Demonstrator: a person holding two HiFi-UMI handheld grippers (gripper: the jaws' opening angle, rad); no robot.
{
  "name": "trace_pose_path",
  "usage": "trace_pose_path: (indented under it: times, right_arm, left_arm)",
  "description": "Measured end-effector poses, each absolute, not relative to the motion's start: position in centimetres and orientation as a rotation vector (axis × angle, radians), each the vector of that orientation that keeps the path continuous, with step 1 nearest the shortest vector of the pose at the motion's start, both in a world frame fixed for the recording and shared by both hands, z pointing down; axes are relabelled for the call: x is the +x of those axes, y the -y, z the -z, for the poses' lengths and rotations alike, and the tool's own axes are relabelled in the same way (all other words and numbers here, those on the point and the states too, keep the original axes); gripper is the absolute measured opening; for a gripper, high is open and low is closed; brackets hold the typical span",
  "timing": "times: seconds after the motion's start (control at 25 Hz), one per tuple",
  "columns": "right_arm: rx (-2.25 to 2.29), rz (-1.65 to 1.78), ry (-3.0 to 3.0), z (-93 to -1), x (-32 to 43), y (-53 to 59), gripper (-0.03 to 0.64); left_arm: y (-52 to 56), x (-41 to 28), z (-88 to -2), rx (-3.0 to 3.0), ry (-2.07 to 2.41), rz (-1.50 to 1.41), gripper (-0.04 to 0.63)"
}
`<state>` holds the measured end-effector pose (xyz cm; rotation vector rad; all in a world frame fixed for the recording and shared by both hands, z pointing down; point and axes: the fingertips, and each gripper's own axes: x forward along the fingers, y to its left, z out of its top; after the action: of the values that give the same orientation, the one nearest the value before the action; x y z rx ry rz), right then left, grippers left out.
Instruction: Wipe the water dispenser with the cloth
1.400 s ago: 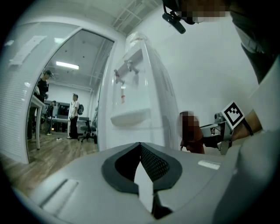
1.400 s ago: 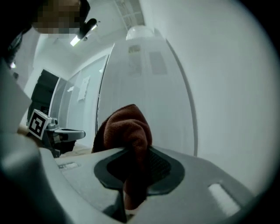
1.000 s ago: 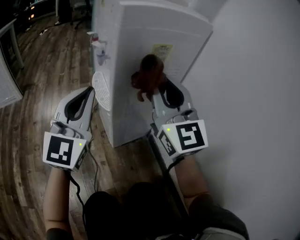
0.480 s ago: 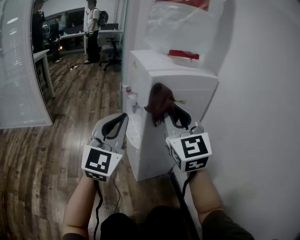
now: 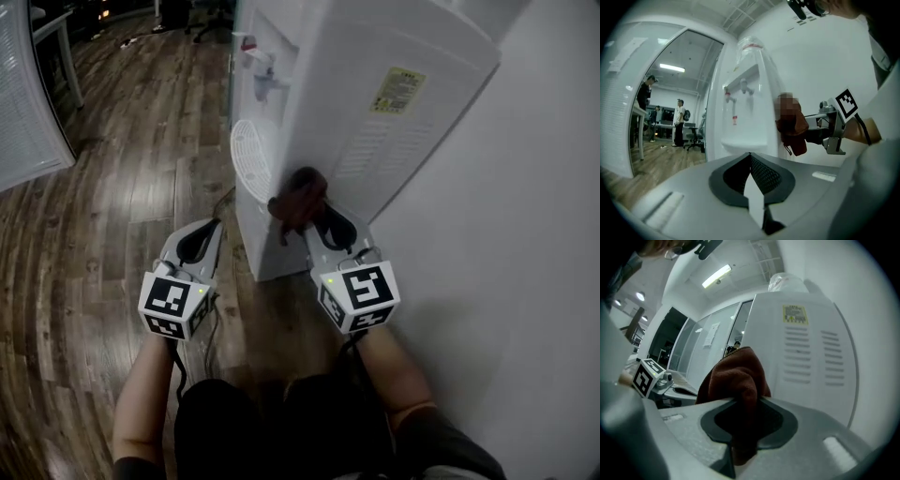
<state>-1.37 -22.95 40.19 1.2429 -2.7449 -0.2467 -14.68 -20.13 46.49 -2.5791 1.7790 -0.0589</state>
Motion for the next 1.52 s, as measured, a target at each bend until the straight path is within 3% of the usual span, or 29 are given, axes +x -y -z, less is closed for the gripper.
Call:
trace_pose_path:
  times: [0.6, 1.08, 1.28, 1.52]
  right_arm:
    - [1.085, -0.051, 2.613, -63.6, -2.2, 23.6, 0.061]
    - [0.925, -0.213, 2.329, -78.2, -2.5, 23.2, 0.061]
    - [0.902, -0.214, 2.382, -76.4, -1.9, 21.3, 0.061]
    - [0.886, -0.132, 2.473, -65.8, -2.4, 18.7, 0.061]
  left_arm:
    - [21.2, -15.3, -64.8, -2.738, -1.937, 0.265, 0.020]
    - [19.6, -15.0, -70.8, -2.850, -1.957, 0.349, 0.020]
    - [19.6, -16.8, -68.8, -2.770, -1.974, 0.305, 0.020]
    - [19.2, -19.2, -59.6, -2.623, -2.030, 0.249, 0.020]
